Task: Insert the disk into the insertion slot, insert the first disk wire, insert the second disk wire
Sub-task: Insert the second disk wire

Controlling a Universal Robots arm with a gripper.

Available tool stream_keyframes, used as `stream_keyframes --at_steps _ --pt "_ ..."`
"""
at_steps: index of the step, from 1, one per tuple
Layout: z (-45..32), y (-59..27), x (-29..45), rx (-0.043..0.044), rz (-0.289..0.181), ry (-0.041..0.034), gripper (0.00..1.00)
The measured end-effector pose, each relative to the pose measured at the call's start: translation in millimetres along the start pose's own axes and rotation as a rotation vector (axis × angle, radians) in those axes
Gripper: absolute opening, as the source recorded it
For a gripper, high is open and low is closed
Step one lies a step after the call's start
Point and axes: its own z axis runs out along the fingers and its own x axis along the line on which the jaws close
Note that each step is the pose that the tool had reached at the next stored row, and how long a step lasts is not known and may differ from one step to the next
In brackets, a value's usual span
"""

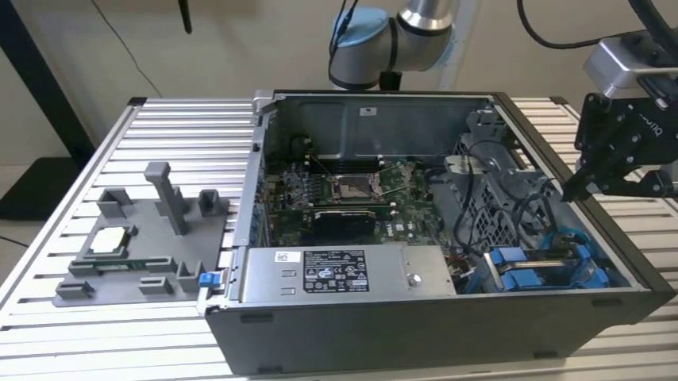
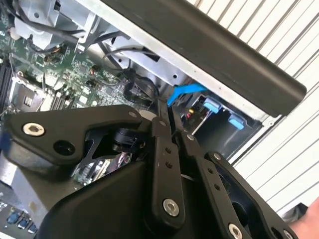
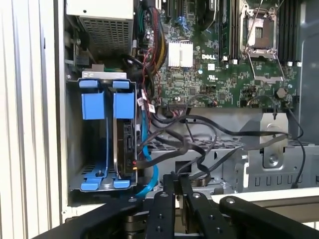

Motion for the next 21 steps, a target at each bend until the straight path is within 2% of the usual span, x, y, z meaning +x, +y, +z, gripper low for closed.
stream_keyframes --at_steps 4,6,9,14,21 --pt "-7.9 10.8 -1.2 0.0002 0.0 0.0019 0.0" --pt "-8.9 16.9 -1.2 0.0005 -0.002 0.0084 0.0" --pt "-8.7 24.1 -1.0 0.0005 -0.005 0.032 0.0" --pt "-8.0 36.1 -0.6 0.003 -0.006 0.0822 0.0" --pt "-5.7 48.2 0.2 0.0061 -0.014 0.1288 0.0"
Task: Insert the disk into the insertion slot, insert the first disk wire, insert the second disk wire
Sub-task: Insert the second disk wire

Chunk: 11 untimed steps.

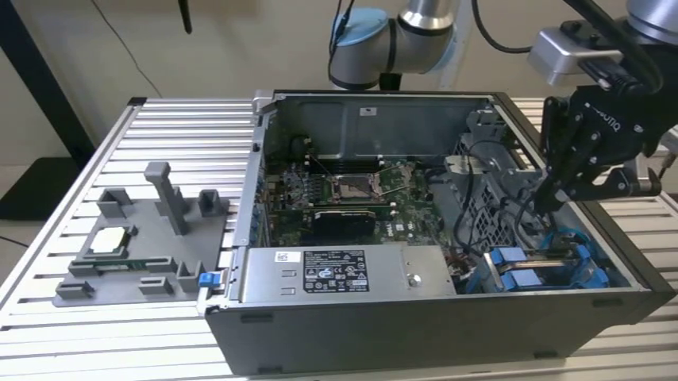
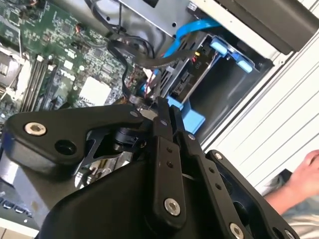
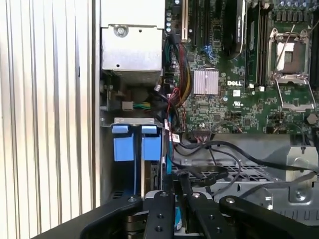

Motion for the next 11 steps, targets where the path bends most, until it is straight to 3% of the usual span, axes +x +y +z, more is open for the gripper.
stream_keyframes --at_steps 4,7,9,11 --pt "1.3 4.0 0.1 0.0017 -0.008 0.016 0.0" --pt "3.2 8.4 0.2 0.0115 -0.013 0.0213 0.0" --pt "4.0 11.7 0.3 0.0271 -0.015 0.022 0.0" --pt "4.6 14.9 0.4 0.0488 -0.016 0.023 0.0"
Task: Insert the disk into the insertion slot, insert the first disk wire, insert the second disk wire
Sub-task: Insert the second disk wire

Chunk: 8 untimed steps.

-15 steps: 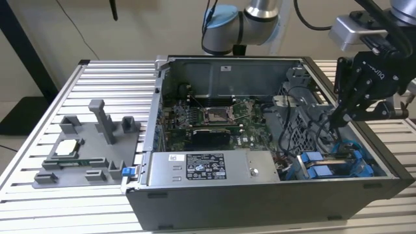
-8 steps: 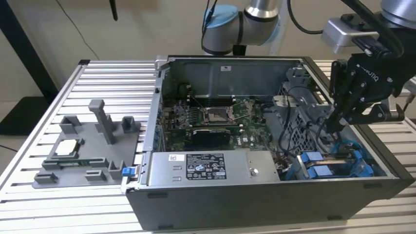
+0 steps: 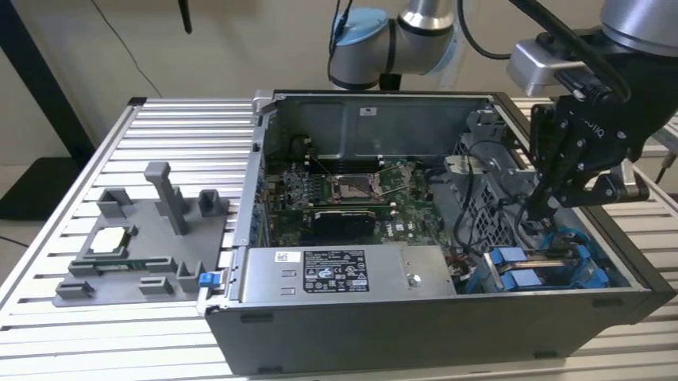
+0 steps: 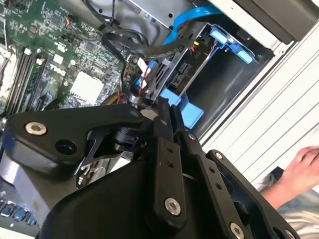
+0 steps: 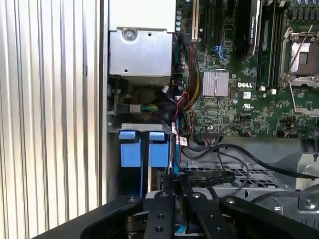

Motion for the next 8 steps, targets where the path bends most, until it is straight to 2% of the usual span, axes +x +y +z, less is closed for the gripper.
stream_keyframes --at_steps 5,6,8 --pt "0.4 7.6 2.0 0.0612 -0.002 0.0063 0.0" --pt "1.1 8.1 2.1 0.0693 -0.002 0.0074 0.0" --pt "1.5 8.1 2.2 0.07 -0.002 0.0085 0.0"
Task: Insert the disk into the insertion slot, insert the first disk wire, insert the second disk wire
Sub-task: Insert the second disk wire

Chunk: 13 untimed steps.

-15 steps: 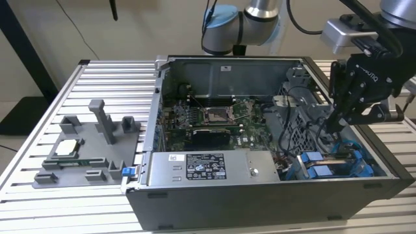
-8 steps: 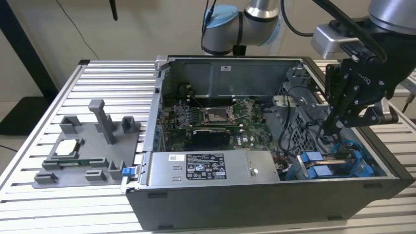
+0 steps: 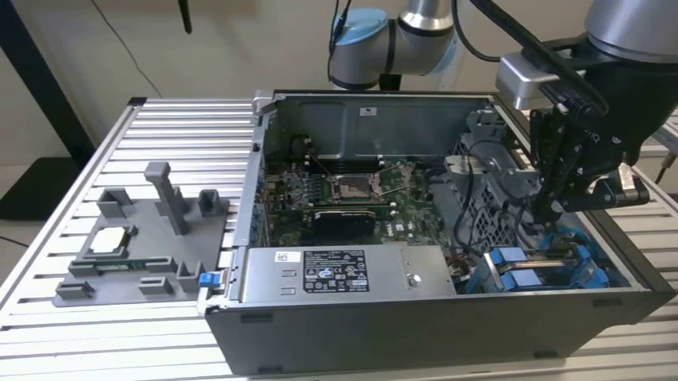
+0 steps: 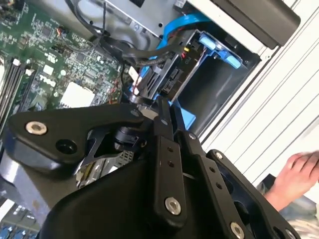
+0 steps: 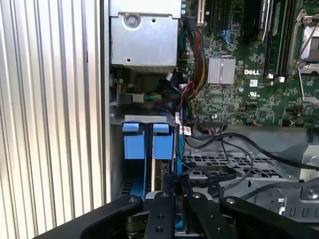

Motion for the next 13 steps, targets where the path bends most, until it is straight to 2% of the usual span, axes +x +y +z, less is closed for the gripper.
stream_keyframes --at_steps 3,7,13 --pt "0.2 0.0 0.0 0.0001 0.0 0.0003 0.0" --pt "6.0 0.7 0.9 0.0016 0.0 0.0003 0.0" --pt "14.7 1.7 1.1 0.0171 0.003 0.0036 0.0"
